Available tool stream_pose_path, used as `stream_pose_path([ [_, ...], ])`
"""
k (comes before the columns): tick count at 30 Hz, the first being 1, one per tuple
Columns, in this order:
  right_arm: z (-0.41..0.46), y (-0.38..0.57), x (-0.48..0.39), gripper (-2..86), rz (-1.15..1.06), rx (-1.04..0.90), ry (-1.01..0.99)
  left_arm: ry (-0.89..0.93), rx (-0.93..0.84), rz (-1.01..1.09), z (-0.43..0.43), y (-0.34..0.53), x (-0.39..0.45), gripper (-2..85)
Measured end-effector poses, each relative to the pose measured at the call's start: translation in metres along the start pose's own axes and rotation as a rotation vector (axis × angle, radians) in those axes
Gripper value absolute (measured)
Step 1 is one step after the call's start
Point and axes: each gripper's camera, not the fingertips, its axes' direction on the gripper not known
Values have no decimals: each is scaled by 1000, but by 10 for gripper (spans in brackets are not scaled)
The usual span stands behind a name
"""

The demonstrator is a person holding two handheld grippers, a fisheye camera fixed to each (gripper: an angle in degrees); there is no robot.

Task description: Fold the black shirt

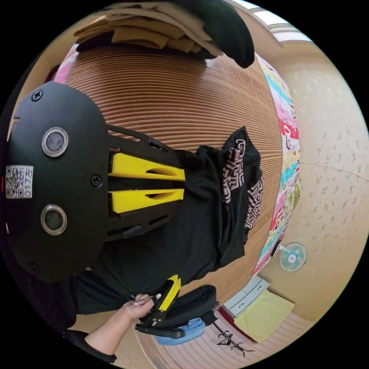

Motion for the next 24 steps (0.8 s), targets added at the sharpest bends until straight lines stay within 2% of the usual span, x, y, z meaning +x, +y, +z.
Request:
stream_pose_path([
  [3, 0, -2, -1, 78, -4, 0, 4, -27, 145, -18, -52, 63, 20, 36],
  [5, 1, -3, -2, 77, -7, 1, 7, -51, 169, -66, -71, 96, 24, 48],
  [9, 0, -6, -5, 69, -21, -1, 12, -49, 117, -182, -84, 152, 17, 110],
  [15, 0, -11, -3, 58, -26, 2, 17, 23, 20, -247, -60, 165, -13, 104],
  [17, 0, -14, -1, 54, -24, -7, 13, 79, 39, -277, -59, 168, -21, 100],
  [20, -1, -29, 4, 40, -31, -105, -15, 116, 53, -292, -55, 173, -25, 86],
  [24, -19, -41, 20, 22, -62, -381, -84, 86, 36, -257, -57, 175, -23, 79],
])
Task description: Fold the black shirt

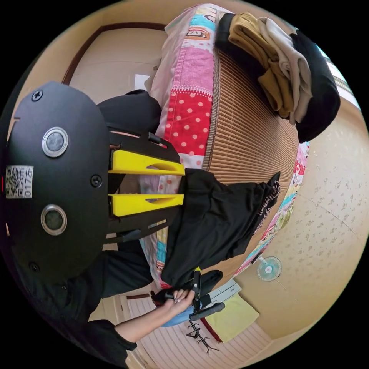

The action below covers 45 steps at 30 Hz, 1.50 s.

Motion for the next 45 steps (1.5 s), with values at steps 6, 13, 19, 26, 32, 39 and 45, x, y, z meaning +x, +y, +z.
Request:
stream_pose_path([
  [6, -48, 88, 41, 13, 67, 171, -159, 3, 88, 70, -27, -10, 8, 79],
  [13, -53, 159, 78, 34, 97, 229, -98, -72, -94, 51, 13, -55, -8, 56],
  [19, -54, 194, 114, 87, 85, 308, -295, 123, -72, -28, -10, -64, -50, 29],
  [26, -28, 192, 139, 87, 38, 276, -322, 1046, 30, -228, -14, -55, -151, 14],
  [32, -35, 193, 170, 28, -12, 331, -588, 1191, 116, -223, -44, -49, -190, 8],
  [39, -47, 239, 271, 18, 196, 427, -796, 883, -83, -245, -48, -33, -221, 3],
  [45, -39, 238, 246, 17, 43, 91, -466, 748, -211, -182, -46, -21, -219, 0],
])
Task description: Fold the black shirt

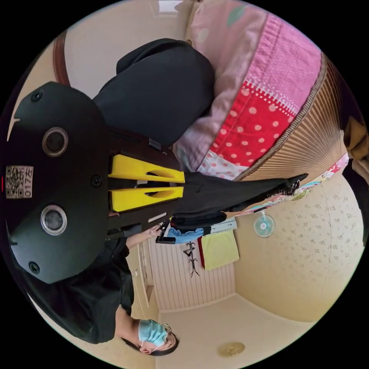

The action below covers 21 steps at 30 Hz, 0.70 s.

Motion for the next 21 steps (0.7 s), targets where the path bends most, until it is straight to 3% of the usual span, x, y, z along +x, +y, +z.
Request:
stream_pose_path([
  [5, -24, 12, 17, 16, -31, 43, -152, 180, 81, 75, -29, 12, 1, -1],
  [10, -97, 55, 60, 12, -104, 405, -616, 436, 215, 181, -64, 27, 7, -3],
  [13, -130, 74, 74, 10, -131, 587, -768, 571, 278, 234, -73, 31, 12, -4],
  [21, -183, 87, 69, 8, -244, 762, -931, 772, 360, 325, -88, 35, 46, -8],
])
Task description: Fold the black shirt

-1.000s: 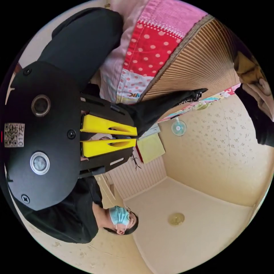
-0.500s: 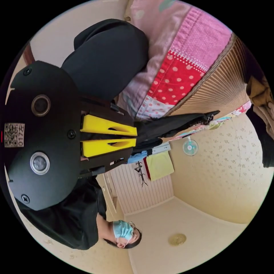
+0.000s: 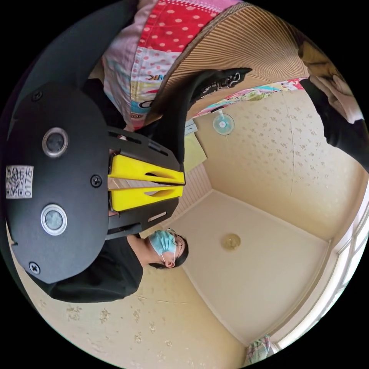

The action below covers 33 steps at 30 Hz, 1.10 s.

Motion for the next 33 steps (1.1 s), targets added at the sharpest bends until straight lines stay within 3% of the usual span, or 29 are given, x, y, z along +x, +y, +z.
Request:
stream_pose_path([
  [9, -16, -15, -34, 9, -144, 134, -164, 202, 45, 95, 30, -10, 54, -9],
  [14, -15, -23, -25, 8, -67, 218, 14, 172, 116, -10, 54, -13, 43, -9],
  [22, 20, -59, 72, 7, 185, 265, 324, -90, 222, -147, 68, -41, -31, -9],
  [27, 71, -96, 114, 7, 191, 233, 461, -169, 263, -121, 97, -89, -46, -9],
  [33, 139, -131, 174, 12, 178, 174, 650, -295, 311, -286, 138, -143, -87, -7],
])
